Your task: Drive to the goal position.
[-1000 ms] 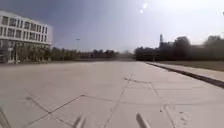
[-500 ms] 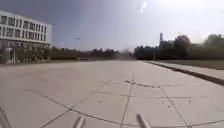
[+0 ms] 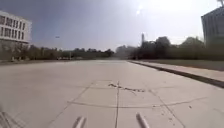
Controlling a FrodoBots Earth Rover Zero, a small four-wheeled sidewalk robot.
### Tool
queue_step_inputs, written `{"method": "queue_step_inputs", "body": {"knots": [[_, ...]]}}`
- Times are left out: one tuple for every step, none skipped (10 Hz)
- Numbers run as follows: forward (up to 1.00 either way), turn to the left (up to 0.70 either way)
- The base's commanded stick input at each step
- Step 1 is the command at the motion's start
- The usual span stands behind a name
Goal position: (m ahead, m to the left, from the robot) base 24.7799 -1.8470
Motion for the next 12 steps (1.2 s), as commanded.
{"method": "queue_step_inputs", "body": {"knots": [[1.00, 0.00], [1.00, 0.00], [1.00, 0.00], [1.00, 0.00], [1.00, 0.00], [1.00, 0.00], [1.00, 0.00], [1.00, 0.00], [1.00, 0.00], [1.00, 0.00], [1.00, 0.00], [1.00, 0.00]]}}
